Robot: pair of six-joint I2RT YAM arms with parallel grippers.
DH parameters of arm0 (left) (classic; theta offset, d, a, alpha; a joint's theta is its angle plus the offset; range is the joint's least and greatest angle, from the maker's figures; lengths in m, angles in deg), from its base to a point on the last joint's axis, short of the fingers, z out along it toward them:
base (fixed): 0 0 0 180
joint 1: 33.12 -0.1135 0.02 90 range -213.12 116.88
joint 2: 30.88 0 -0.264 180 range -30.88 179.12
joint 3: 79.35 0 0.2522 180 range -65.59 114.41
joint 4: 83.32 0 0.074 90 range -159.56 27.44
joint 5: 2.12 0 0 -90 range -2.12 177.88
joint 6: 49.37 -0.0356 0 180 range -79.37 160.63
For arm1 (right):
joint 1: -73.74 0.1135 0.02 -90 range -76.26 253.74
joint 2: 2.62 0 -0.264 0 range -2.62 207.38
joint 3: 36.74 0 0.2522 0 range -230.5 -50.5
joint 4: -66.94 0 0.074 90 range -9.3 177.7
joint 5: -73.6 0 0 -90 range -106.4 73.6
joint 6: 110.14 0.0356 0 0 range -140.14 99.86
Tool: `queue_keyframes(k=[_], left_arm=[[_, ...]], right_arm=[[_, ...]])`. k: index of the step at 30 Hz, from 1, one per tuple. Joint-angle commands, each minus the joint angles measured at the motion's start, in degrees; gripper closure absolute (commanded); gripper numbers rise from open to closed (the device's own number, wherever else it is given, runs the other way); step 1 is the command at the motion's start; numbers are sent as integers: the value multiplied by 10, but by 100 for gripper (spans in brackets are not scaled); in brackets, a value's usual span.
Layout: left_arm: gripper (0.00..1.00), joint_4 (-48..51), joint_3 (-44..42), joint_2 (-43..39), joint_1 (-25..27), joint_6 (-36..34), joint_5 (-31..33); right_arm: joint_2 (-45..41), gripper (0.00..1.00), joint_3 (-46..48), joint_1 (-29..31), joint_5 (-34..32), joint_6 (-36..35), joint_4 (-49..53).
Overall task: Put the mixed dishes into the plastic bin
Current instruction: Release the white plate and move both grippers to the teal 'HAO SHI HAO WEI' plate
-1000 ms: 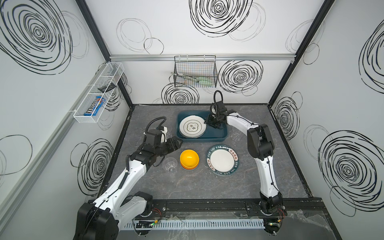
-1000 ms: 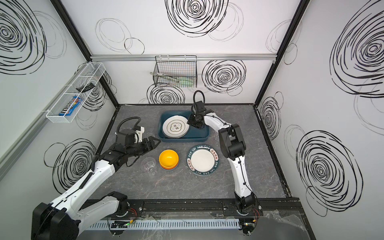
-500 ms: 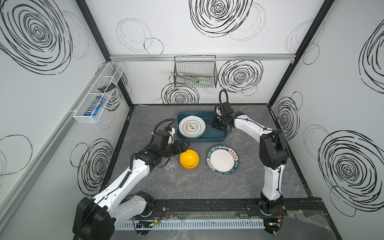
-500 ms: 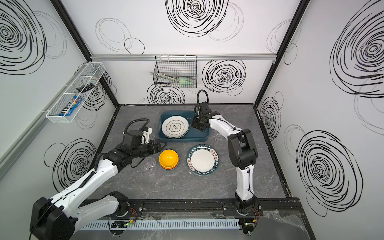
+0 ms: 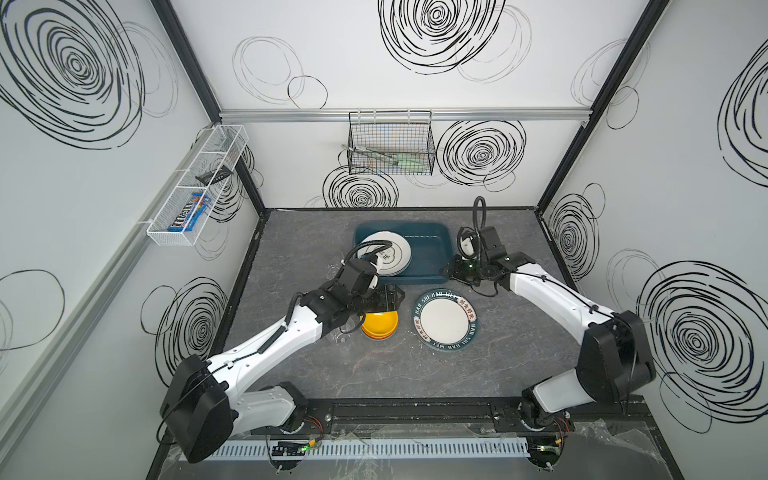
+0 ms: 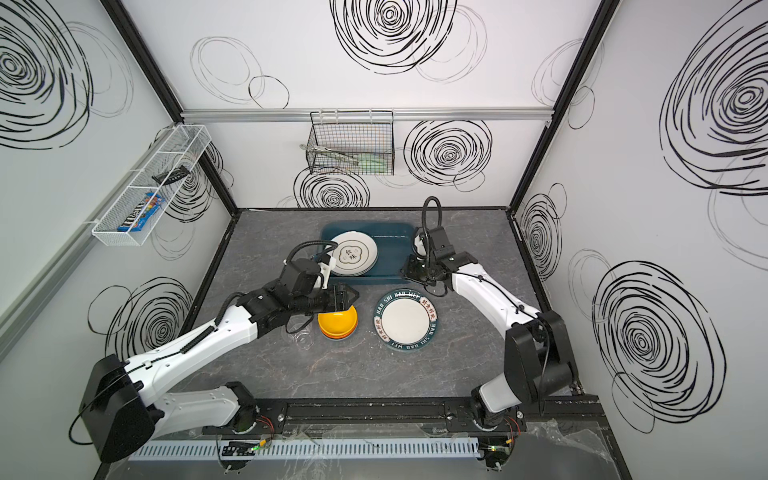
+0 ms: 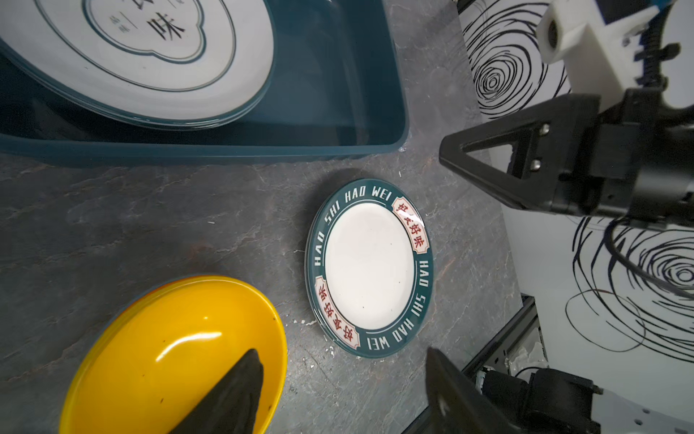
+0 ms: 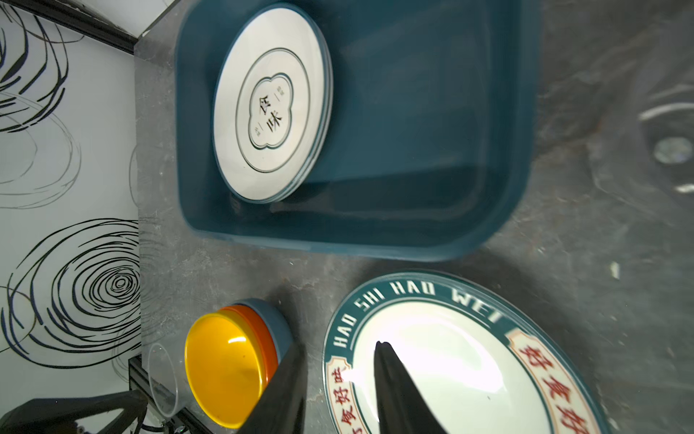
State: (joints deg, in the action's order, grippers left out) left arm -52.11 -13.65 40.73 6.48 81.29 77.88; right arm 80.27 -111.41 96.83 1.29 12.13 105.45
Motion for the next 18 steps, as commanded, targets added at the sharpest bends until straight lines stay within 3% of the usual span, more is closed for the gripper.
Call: queue_keyframes(k=[1,10,18], left_arm=[[30,3,32,29,29,-12,35],[31,18,95,138,94,-20,83],[32,33,143,228,126,-20,110]], right_arm=[[-55,63,48,-28,8,-13,19],[-160,56,170,-98,9,-21,32],[-150,55,218,-119,12,-21,24]])
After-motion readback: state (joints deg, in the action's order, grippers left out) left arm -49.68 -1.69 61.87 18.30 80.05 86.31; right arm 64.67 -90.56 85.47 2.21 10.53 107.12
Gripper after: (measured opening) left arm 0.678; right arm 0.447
